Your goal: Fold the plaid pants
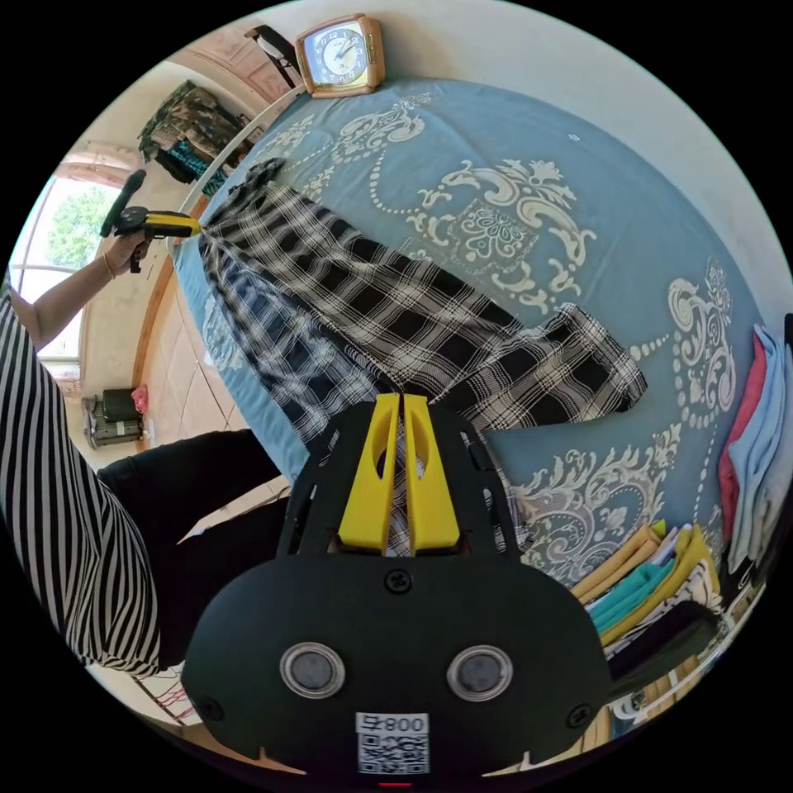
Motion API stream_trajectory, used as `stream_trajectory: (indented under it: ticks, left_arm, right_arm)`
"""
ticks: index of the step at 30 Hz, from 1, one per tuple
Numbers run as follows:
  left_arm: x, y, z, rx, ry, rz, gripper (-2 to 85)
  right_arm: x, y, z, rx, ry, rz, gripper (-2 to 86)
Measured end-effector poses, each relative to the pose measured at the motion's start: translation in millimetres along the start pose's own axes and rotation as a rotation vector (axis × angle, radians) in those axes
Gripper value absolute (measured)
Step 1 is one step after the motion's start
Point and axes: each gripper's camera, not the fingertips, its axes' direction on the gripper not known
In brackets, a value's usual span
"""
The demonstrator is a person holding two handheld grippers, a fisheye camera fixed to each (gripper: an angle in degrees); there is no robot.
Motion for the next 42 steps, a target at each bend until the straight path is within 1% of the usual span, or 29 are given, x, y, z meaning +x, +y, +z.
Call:
stream_trajectory:
  ticks: [6, 9, 14, 22, 29, 34, 38, 42]
  left_arm:
    - [-8, 21, 37, -0.066, -0.007, -0.045, 0.6]
    - [-15, 25, 61, -0.113, -0.011, -0.053, 0.6]
    - [-28, 24, 103, -0.182, -0.015, -0.072, 0.6]
    - [-46, 4, 174, -0.262, 0.005, -0.064, 0.8]
    - [-65, -13, 213, -0.294, 0.009, -0.075, 1.5]
    - [-77, -37, 254, -0.368, 0.004, -0.053, 3.7]
    - [-86, -49, 269, -0.372, 0.016, -0.066, 6.0]
    - [-92, -61, 276, -0.327, 0.01, -0.113, 7.2]
  right_arm:
    - [-35, 45, -1, -0.001, -0.036, 0.032, 0.6]
    - [-51, 65, 5, -0.028, -0.02, 0.044, 0.5]
    - [-68, 96, 10, -0.02, -0.078, 0.106, 0.5]
    - [-95, 151, 15, -0.036, -0.093, 0.167, 0.7]
    - [-119, 193, 4, -0.025, -0.096, 0.182, 0.8]
    - [-137, 223, -6, 0.003, -0.098, 0.199, 1.1]
    - [-147, 247, -18, 0.047, -0.117, 0.232, 1.9]
    - [-156, 276, -32, 0.097, -0.182, 0.305, 4.6]
